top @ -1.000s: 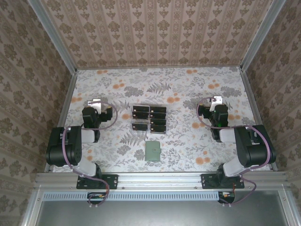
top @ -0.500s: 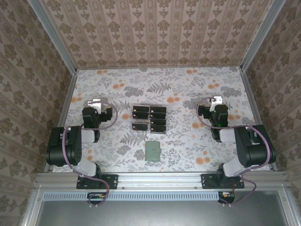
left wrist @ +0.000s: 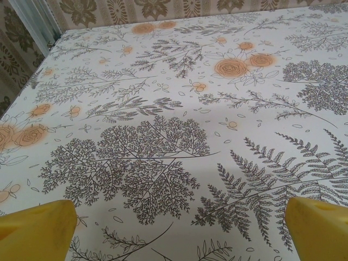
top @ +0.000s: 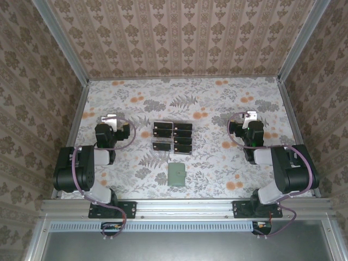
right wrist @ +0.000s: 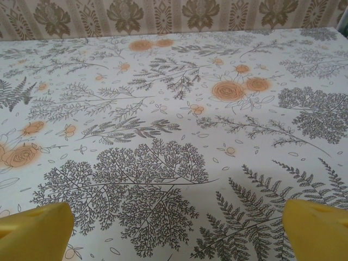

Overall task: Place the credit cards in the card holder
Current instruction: Move the storage box to the center of the table.

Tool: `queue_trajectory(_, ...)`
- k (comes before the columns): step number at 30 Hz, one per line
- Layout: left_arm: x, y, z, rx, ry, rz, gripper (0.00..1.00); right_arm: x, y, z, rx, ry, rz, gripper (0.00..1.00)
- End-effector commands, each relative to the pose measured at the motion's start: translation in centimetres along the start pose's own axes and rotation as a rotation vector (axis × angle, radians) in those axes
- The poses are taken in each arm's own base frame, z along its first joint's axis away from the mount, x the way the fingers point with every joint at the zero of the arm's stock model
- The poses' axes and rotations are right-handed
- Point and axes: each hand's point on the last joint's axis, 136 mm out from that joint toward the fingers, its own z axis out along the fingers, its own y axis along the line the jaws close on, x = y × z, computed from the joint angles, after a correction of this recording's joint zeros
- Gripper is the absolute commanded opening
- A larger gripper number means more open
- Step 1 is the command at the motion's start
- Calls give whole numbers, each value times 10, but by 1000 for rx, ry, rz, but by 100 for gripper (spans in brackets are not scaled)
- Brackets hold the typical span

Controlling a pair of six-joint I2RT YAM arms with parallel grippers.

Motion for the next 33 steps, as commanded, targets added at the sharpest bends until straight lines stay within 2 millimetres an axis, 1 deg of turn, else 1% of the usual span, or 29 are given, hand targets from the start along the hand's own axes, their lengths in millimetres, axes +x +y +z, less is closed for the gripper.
queue_trajectory(1, -22, 9, -9, -40, -66, -20, 100, -21, -15, -11, 75, -39, 29, 100)
queue_trajectory(2, -24, 10, -11, -44, -63, -22, 100, -20, -16, -12, 81, -19, 31, 100)
queue_trajectory(3, -28, 10, -13, -44, -61, -21, 100, -28, -16, -17, 85, -21, 38, 100)
queue_trajectory(5, -34, 12, -17, -51, -60, -18, 100, -33, -20, -23, 110, 3, 74, 100)
queue_trajectory(6, -35, 13, -20, -61, -51, -23, 100, -37, -23, -27, 123, 10, 99, 100)
queue_trajectory(9, -50, 20, -32, -92, -77, -44, 100, -50, -32, -41, 181, 12, 227, 100)
queue_trajectory(10, -55, 21, -35, -97, -86, -50, 100, -52, -33, -45, 182, 24, 246, 100)
queue_trajectory(12, -68, 23, -41, -101, -92, -74, 100, -60, -25, -50, 137, 55, 268, 100)
queue_trajectory(14, -77, 22, -45, -93, -70, -120, 100, -65, -8, -53, 53, 106, 271, 100)
queue_trajectory(15, -85, 21, -49, -90, -66, -155, 100, -66, 2, -55, 2, 138, 275, 100)
queue_trajectory(17, -91, 19, -54, -78, -31, -235, 100, -67, 25, -61, -92, 184, 275, 100)
queue_trajectory(20, -94, 1, -63, -4, 20, -330, 100, -60, 64, -74, -191, 250, 221, 100)
queue_trajectory(23, -90, -28, -73, 91, 58, -354, 100, -44, 106, -88, -267, 335, 132, 100)
queue_trajectory(27, -74, -68, -91, 206, 98, -353, 100, -12, 153, -105, -318, 444, 35, 100)
queue_trajectory(30, -61, -94, -102, 292, 109, -381, 100, 8, 181, -114, -331, 479, -33, 100)
queue_trajectory(33, -47, -118, -107, 361, 126, -399, 100, 27, 205, -117, -333, 494, -78, 100)
